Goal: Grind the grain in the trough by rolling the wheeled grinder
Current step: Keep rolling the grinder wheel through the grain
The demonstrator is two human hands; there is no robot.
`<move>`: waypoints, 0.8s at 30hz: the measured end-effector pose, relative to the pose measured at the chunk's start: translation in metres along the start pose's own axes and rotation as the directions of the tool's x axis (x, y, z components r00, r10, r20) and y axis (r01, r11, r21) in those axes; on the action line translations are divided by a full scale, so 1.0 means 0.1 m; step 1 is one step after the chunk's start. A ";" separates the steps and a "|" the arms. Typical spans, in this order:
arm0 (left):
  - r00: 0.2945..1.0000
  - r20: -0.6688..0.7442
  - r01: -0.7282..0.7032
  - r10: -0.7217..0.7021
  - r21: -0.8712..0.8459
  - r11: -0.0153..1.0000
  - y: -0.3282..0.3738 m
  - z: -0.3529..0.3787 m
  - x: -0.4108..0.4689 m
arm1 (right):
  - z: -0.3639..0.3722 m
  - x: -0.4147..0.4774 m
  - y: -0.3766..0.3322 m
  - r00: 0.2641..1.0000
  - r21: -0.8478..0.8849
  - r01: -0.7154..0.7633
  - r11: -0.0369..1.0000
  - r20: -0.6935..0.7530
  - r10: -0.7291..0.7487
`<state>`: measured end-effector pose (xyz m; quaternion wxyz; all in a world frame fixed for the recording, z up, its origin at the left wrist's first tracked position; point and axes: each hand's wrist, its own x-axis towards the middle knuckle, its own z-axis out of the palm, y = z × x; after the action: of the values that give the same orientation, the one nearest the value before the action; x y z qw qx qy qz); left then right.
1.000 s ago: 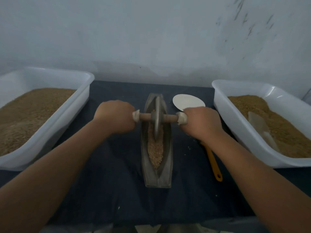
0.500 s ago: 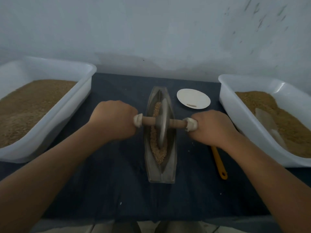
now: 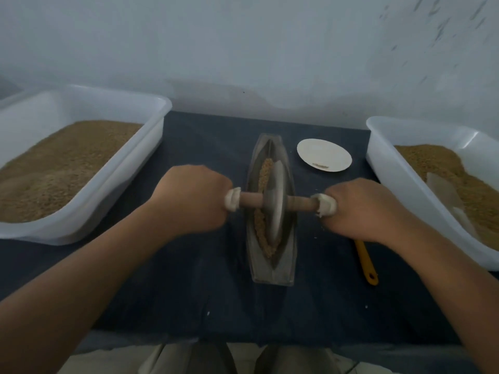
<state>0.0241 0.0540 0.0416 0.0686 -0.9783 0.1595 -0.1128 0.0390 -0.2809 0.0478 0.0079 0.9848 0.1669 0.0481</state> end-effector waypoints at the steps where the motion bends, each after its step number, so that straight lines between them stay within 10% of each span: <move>1: 1.000 0.010 0.011 -0.011 -0.003 1.000 0.00 0.01 0.03 | 0.02 0.01 0.01 1.000 0.009 -0.002 1.000 -0.018 0.002; 24: 0.981 0.166 0.122 -0.100 -0.130 0.984 -0.09 0.02 0.60 | 0.07 0.52 -0.04 0.974 -0.059 -0.093 0.994 -0.214 0.078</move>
<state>0.0830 0.0427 0.0527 0.0061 -0.9940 0.1062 -0.0268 0.0873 -0.2596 0.0456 0.0218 0.9795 0.1226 0.1583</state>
